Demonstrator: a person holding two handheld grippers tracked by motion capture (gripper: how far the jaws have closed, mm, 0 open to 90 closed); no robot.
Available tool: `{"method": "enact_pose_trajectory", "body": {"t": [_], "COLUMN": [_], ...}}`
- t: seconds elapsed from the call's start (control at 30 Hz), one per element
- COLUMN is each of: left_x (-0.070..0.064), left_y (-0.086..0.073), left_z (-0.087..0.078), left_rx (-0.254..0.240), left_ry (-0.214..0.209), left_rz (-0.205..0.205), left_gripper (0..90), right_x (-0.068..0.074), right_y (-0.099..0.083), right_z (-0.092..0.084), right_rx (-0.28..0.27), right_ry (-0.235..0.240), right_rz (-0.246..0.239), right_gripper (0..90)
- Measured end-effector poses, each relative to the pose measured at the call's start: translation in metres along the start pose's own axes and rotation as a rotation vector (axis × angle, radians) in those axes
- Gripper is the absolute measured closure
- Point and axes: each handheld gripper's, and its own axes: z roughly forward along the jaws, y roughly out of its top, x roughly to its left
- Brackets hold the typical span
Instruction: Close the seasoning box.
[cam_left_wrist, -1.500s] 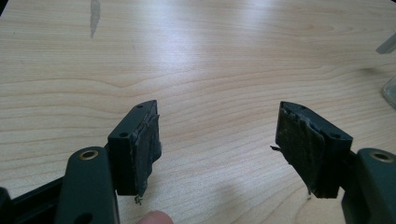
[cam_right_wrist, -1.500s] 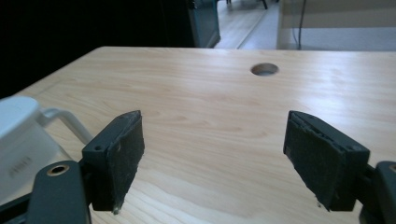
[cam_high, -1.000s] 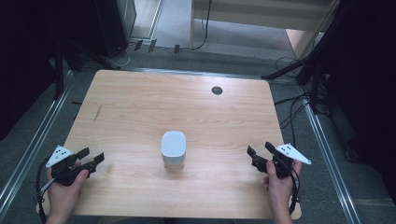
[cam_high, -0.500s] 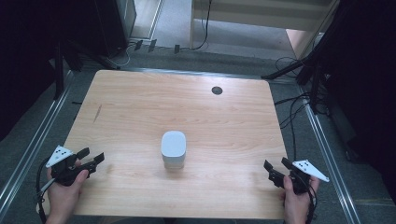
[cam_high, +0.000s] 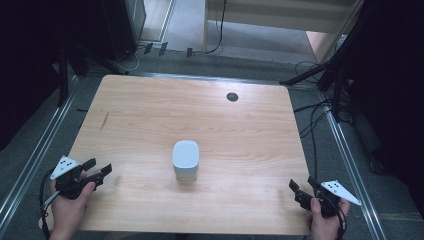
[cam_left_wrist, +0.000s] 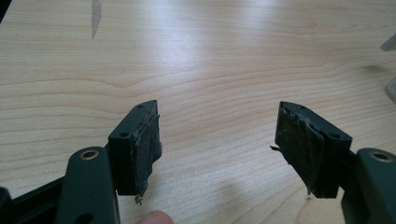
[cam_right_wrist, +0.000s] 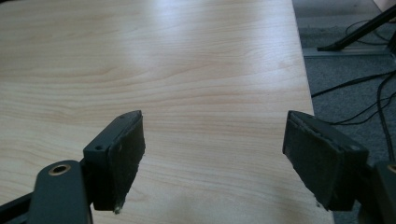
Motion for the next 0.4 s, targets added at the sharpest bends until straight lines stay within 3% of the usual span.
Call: {"method": "enact_pose_trajectory", "body": {"t": [0.13, 0.4], "left_x": [-0.0004, -0.0009], "left_y": [0.0001, 0.0005], "left_z": [0.0002, 0.0009], "left_rx": [0.004, 0.006], "left_ry": [-0.003, 0.001], "left_rz": [0.009, 0.008], "left_gripper": [31.6, 31.7], "right_x": [0.0035, -0.0007], "right_y": [0.0001, 0.0], "right_z": [0.0007, -0.0001], "right_rx": [0.011, 0.0], "right_ry": [-0.013, -0.017], "right_rz": [-0.021, 0.017], "right_gripper": [21.3, 23.0]}}
